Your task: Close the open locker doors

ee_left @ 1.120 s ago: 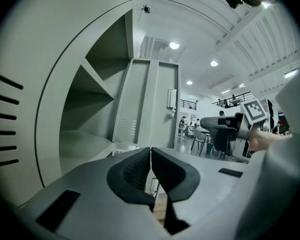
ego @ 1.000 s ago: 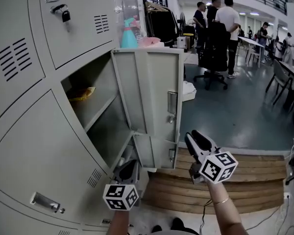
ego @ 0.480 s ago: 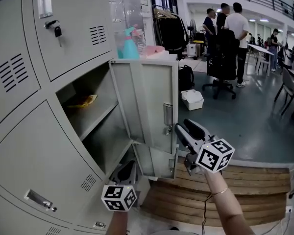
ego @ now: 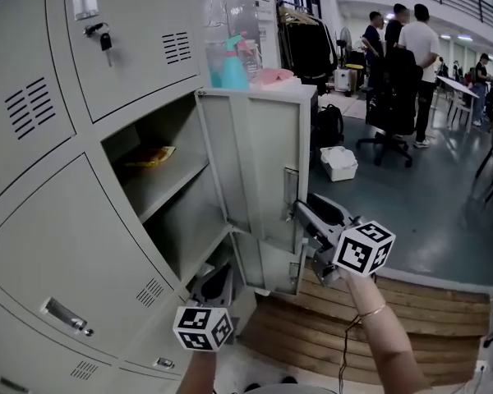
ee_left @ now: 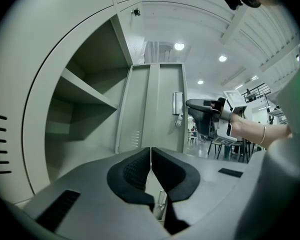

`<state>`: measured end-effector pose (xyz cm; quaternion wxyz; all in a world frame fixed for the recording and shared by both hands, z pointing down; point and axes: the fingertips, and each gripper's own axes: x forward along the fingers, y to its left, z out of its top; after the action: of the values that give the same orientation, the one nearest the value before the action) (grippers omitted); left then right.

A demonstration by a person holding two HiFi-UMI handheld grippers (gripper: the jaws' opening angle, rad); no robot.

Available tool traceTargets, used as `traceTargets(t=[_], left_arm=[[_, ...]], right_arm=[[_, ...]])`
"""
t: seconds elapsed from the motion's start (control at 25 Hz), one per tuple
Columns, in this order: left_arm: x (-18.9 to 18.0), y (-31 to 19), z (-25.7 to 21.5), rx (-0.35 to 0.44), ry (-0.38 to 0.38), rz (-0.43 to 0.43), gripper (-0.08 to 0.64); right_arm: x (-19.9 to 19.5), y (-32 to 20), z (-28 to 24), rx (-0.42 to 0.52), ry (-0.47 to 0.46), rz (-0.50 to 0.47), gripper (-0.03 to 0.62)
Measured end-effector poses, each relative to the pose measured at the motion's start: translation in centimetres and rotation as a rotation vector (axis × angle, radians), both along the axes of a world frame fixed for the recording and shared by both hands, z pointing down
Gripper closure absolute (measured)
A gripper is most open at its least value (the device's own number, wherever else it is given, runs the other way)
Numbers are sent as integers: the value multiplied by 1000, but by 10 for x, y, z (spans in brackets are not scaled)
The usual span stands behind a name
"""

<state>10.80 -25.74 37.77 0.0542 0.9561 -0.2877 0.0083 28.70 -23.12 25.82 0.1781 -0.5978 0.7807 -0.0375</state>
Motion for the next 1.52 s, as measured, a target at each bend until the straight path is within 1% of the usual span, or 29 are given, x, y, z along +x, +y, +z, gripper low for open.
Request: traceTargets(t=[0.08,0.2,0.32,0.64,0.84,1.12,1.36,1.52], left_arm=[[-5,3,3,-7,-1,-14,537],[-13,5,5,-12,-2,-38,537],[-25,8,7,-16,2,-71,537],[-68,13,12,-26,10,-172,537],[-99,14,12,-26,7,-230,537],[-139,15,12,-35,8,-304,537],[-166,16,15,-44,1,-362,538],[-185,16,16,-46,3,-397,538]], right_arm=[[-4,1,2,-1,5,-8,441],[-15,6,4,8,26,-31,495],[-33,10,3,27,78,-50,501],[-87,17,4,69,237,-51,502],[-121,15,5,84,250,-63,482],[-163,5,3,104,298,-86,468],[-200,-8,4,122,326,-122,479],[-220,-20,5,131,308,-140,482]])
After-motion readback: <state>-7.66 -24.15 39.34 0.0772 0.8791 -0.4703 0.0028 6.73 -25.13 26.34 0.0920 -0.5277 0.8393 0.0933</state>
